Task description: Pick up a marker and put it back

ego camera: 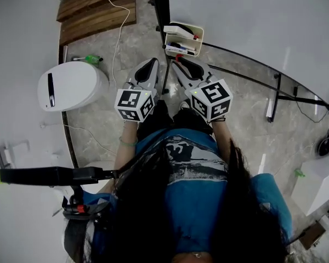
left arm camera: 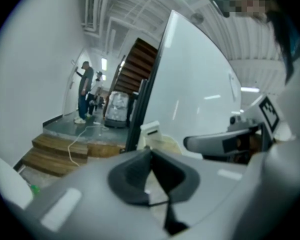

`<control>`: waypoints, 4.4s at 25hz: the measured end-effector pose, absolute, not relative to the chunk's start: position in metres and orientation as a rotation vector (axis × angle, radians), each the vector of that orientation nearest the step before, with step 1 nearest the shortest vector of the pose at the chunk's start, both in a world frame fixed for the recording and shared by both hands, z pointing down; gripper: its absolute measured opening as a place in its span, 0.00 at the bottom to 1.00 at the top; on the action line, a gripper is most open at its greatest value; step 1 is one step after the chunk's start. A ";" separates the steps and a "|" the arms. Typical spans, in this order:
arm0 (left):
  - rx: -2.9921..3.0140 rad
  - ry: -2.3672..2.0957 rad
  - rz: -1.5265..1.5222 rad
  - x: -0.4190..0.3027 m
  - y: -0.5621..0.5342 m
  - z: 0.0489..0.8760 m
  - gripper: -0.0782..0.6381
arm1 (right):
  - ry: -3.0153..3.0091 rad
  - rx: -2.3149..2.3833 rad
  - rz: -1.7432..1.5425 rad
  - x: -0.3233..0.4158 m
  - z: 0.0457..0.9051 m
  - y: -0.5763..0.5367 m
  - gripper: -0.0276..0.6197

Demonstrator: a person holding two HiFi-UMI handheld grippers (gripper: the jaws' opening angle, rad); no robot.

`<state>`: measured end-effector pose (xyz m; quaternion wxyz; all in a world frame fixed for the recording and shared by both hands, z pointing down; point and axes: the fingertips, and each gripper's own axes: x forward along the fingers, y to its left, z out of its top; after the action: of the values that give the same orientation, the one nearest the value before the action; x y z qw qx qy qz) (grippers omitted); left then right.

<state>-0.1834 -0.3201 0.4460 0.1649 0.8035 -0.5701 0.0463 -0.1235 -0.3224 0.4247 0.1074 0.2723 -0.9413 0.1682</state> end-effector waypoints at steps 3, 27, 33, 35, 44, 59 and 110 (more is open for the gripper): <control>2.228 -1.679 0.127 -0.157 -0.299 0.451 0.11 | -2.780 0.761 0.509 -0.097 0.428 -0.309 0.17; 2.035 -1.856 0.158 -0.191 -0.187 0.477 0.11 | -2.781 0.556 0.703 -0.148 0.468 -0.242 0.13; 2.065 -1.872 0.112 -0.206 -0.118 0.453 0.11 | -2.797 0.604 0.745 -0.155 0.445 -0.177 0.12; 2.078 -1.864 0.103 -0.209 -0.095 0.452 0.11 | -2.802 0.623 0.771 -0.155 0.442 -0.153 0.12; 2.172 -1.723 0.120 -0.185 -0.002 0.468 0.11 | -2.760 0.764 0.810 -0.127 0.457 -0.049 0.11; 2.313 -1.624 0.139 -0.071 0.053 0.446 0.11 | -2.779 0.898 0.762 -0.014 0.441 0.021 0.11; 2.187 -1.820 0.092 0.117 0.245 0.454 0.11 | -2.851 0.675 0.671 0.172 0.441 0.208 0.11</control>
<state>0.1171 0.2447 0.4543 0.1470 0.7599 -0.6324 0.0318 0.1721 0.2081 0.4408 0.0678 0.2241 -0.9463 0.2227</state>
